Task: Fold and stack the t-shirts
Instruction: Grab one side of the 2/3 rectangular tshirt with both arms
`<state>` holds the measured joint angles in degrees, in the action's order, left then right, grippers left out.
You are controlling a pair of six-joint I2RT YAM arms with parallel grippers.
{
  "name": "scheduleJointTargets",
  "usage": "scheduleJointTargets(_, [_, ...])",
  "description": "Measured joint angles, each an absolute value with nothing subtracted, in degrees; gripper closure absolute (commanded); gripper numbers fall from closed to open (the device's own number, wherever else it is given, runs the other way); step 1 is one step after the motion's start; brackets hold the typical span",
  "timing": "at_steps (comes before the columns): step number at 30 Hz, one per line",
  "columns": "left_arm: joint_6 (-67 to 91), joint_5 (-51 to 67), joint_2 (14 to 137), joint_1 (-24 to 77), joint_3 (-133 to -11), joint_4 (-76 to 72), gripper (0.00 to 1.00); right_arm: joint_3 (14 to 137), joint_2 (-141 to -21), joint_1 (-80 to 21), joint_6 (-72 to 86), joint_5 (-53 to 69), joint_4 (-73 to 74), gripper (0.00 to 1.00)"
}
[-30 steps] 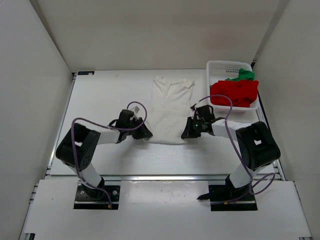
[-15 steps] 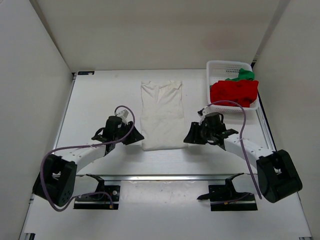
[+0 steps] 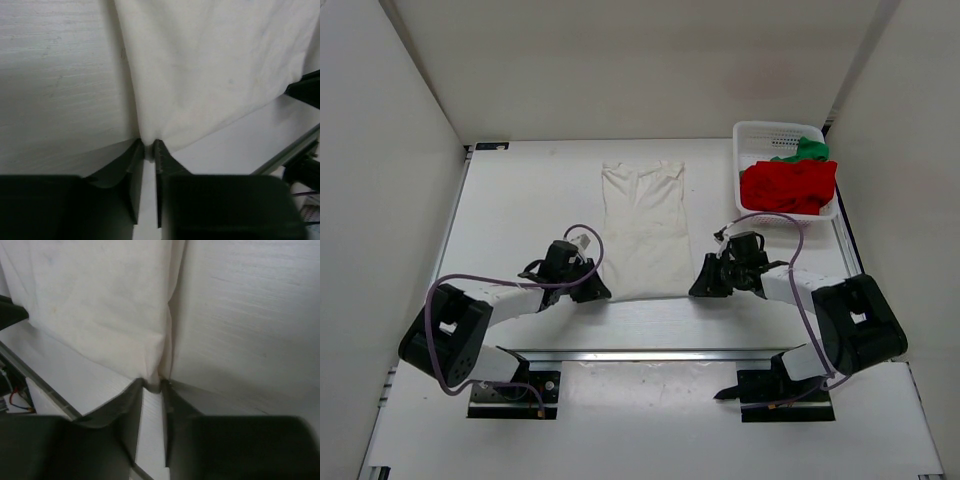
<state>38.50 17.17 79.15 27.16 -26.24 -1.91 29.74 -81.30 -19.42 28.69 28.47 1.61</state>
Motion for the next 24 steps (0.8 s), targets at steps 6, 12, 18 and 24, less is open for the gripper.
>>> scheduleJointTargets(6, [38.9,16.8,78.9,27.5,-26.2,-1.0,1.00,29.4,-82.0,-19.8,29.8,28.8,1.3,1.00])
scheduleJointTargets(12, [38.5,16.9,71.0,27.9,-23.7,4.8,1.00,25.1,-72.2,-25.7,31.2,25.8,3.9,1.00])
scheduleJointTargets(18, [38.5,17.8,54.2,29.5,-20.8,18.5,1.00,21.2,-57.6,-38.2,36.7,20.9,13.4,1.00])
scheduleJointTargets(24, [38.1,19.1,53.5,26.7,-33.5,25.5,1.00,30.8,-56.0,-32.5,35.6,20.5,20.2,1.00])
